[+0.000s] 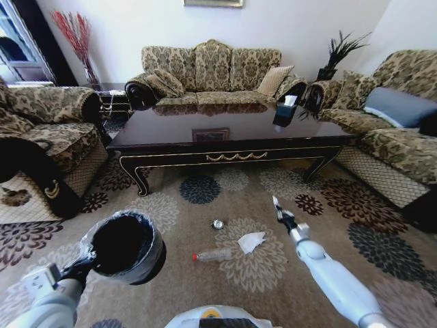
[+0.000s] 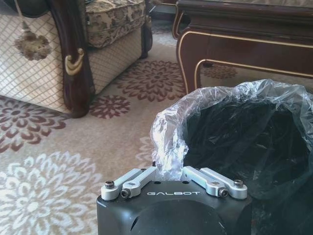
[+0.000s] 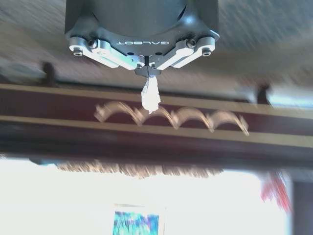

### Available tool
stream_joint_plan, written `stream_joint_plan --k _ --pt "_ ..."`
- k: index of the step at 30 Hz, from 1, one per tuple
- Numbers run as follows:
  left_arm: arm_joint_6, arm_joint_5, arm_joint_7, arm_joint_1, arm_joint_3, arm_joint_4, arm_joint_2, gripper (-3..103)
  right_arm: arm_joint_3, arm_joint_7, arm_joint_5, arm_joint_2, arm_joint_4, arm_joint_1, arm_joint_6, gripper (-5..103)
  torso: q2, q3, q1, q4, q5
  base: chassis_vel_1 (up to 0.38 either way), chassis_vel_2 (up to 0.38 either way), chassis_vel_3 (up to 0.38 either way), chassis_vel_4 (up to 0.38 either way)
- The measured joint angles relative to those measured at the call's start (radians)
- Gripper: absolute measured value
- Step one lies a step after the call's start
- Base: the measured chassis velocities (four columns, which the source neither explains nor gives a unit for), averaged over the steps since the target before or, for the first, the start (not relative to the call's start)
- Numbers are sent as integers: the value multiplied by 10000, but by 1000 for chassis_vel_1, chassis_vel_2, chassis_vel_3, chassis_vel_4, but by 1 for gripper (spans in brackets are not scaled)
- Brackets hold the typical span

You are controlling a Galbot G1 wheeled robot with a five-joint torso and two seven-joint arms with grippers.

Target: Move to the front of the table and pick up the trash from the floor, then place it into the trash bin.

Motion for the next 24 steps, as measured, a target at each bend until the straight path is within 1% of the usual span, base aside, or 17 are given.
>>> stream_joint_plan --k 1,2,4,5,6,9,10,11,13,14,15,17,18,19,20,23,24 --pt "0 -18 9 -64 49 0 35 3 -211 187 358 -52 606 32 22 0 -1 0 0 -1 4 0 0 0 0" --pt "0 -18 9 -64 49 0 35 3 -211 187 358 -52 606 32 22 0 -1 0 0 -1 4 0 0 0 0" --pt "0 -55 33 -197 141 0 89 3 -578 354 703 -164 1532 120 156 0 -1 0 0 -1 2 0 0 0 0" --pt "0 -74 45 -272 192 0 109 3 -802 355 871 -260 2098 182 212 0 0 0 1 -2 3 0 0 0 0" --pt "0 -74 45 -272 192 0 109 3 -802 355 871 -260 2098 182 212 0 0 0 1 -2 3 0 0 0 0" --pt "8 -93 58 -462 327 0 166 3 -1616 283 1642 -561 3402 557 317 0 0 0 0 -3 0 0 0 0 0" --pt "8 -93 58 -462 327 0 166 3 -1616 283 1642 -561 3402 557 317 0 0 0 0 -3 0 0 0 0 0" --pt "16 -107 61 -538 381 0 192 3 -2048 224 1983 -706 3773 879 364 0 0 0 0 -2 4 0 0 0 0" --pt "53 -184 73 -705 463 0 254 3 -2880 128 2361 -938 4136 1604 491 0 0 0 0 -2 -3 0 0 0 0" --pt "68 -226 84 -795 485 0 305 3 -3289 60 2495 -1021 4228 2009 548 0 -1 0 0 -4 4 0 0 0 0" --pt "68 -226 84 -795 485 0 305 3 -3289 60 2495 -1021 4228 2009 548 0 -1 0 0 -4 4 0 0 0 0" --pt "78 -252 86 -972 502 76 428 3 -4141 -158 2841 -1168 4425 3017 678 0 0 0 0 -1 0 0 0 0 0" --pt "79 -256 86 -1058 520 170 487 3 -4610 -250 2993 -1184 4501 3450 704 0 0 -1 0 -1 -4 0 0 0 0" --pt "79 -254 85 -1114 545 243 512 3 -4971 -306 3090 -1168 4537 3813 709 0 -1 1 1 -2 2 0 0 0 0" --pt "79 -254 85 -1114 545 243 512 3 -4971 -306 3090 -1168 4537 3813 709 0 -1 1 1 -2 2 0 0 0 0" --pt "84 -254 86 -1183 651 319 475 3 -5904 -515 3276 -990 4636 4734 737 0 0 1 1 0 -4 0 0 0 0" --pt "83 -264 88 -1194 682 318 431 3 -6193 -733 3340 -934 4642 5000 745 0 0 1 1 0 4 0 0 0 0"
